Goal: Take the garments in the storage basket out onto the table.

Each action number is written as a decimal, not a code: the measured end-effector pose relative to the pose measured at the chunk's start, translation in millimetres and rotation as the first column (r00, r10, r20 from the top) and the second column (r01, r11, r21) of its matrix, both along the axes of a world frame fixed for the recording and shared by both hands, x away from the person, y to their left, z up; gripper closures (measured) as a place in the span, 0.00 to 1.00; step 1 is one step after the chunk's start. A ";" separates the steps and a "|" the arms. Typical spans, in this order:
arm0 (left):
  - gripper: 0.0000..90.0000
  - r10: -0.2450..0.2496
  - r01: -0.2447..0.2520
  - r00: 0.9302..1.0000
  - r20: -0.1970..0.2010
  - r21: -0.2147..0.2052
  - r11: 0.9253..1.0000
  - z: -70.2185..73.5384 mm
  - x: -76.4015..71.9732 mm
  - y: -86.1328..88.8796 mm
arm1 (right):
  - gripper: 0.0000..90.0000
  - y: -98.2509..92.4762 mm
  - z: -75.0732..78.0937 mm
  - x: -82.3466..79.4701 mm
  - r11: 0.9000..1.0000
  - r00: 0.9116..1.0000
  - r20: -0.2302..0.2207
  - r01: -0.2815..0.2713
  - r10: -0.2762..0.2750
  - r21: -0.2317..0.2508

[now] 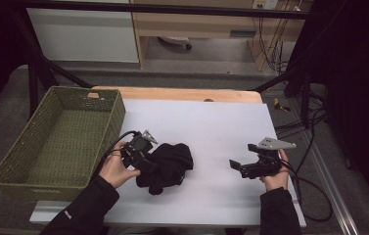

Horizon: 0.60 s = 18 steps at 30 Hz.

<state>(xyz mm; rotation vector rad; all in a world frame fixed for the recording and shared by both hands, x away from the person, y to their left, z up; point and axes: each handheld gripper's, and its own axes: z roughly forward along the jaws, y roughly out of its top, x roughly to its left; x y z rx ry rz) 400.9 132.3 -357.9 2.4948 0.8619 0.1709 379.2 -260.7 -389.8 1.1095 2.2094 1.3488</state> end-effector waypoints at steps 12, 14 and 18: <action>0.25 0.010 -0.010 1.000 0.003 -0.017 1.000 11.2 -3.6 8.7 | 0.00 0.5 -0.1 -0.2 1.000 1.000 -0.005 0.001 0.000 0.003; 0.22 0.011 -0.011 1.000 0.017 -0.021 1.000 15.7 -5.1 11.0 | 0.00 0.5 0.0 -0.2 1.000 1.000 -0.005 0.000 0.000 0.003; 0.17 0.012 -0.011 0.999 0.041 -0.035 0.999 23.6 -8.0 17.2 | 0.00 0.2 0.1 -0.1 1.000 1.000 -0.003 0.002 -0.002 0.001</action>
